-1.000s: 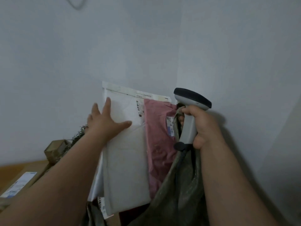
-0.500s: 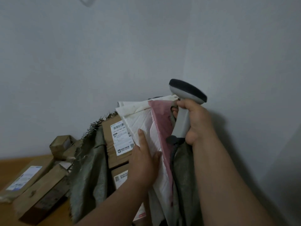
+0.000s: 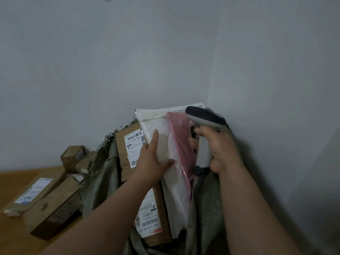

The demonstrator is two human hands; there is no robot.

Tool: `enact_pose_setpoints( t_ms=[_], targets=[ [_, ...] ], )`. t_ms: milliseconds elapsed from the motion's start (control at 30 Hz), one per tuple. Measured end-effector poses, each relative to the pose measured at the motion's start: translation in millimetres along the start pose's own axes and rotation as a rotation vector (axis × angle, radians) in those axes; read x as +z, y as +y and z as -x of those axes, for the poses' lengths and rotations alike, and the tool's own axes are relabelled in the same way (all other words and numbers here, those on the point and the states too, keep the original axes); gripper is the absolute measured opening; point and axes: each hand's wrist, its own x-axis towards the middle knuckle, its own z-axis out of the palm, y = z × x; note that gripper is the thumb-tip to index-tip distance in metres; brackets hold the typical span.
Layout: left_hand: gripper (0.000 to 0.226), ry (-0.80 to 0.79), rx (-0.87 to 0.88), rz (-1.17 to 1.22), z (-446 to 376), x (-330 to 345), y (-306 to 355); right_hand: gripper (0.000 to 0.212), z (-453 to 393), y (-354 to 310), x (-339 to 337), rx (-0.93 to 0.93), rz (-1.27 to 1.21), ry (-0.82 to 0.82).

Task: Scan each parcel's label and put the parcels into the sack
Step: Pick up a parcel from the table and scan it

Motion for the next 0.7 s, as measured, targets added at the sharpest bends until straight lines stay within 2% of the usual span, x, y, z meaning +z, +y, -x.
enact_pose_setpoints(
  t_ms=[133,200,233,300,333,367,433,500,567,600,667,700],
  targets=[
    [0.100,0.077,0.056,0.240,24,-11,-12,0.031,15,9,-9,0.027,0.049,0.035],
    [0.080,0.226,0.039,0.251,38,-18,-22,0.035,26,15,-8,0.065,0.107,0.007],
    [0.071,0.342,-0.011,0.160,44,-23,-30,0.036,31,18,-6,0.079,0.148,0.000],
    [0.071,0.508,-0.254,-0.156,51,-34,-53,0.036,41,23,-1,0.082,0.218,0.022],
    [0.078,0.539,-0.414,-0.238,57,-40,-65,0.034,45,26,1,0.075,0.239,0.049],
    [0.087,0.534,-0.564,-0.220,63,-45,-76,0.028,49,29,3,0.062,0.258,0.080],
    [0.106,0.467,-0.827,0.028,79,-52,-93,0.014,56,33,7,0.021,0.283,0.136],
    [0.109,0.391,-1.036,0.401,96,-52,-104,0.011,61,36,12,-0.026,0.287,0.173],
    [0.072,0.257,-1.136,0.662,105,-50,-102,0.016,67,35,18,-0.077,0.280,0.192],
    [0.048,0.202,-1.121,0.689,106,-52,-95,0.017,70,33,22,-0.096,0.273,0.198],
    [0.016,0.177,-1.003,0.694,91,-65,-80,0.016,74,25,28,-0.141,0.239,0.223],
    [0.008,0.202,-0.919,0.748,79,-77,-70,0.017,76,19,31,-0.180,0.210,0.250]
  ],
)
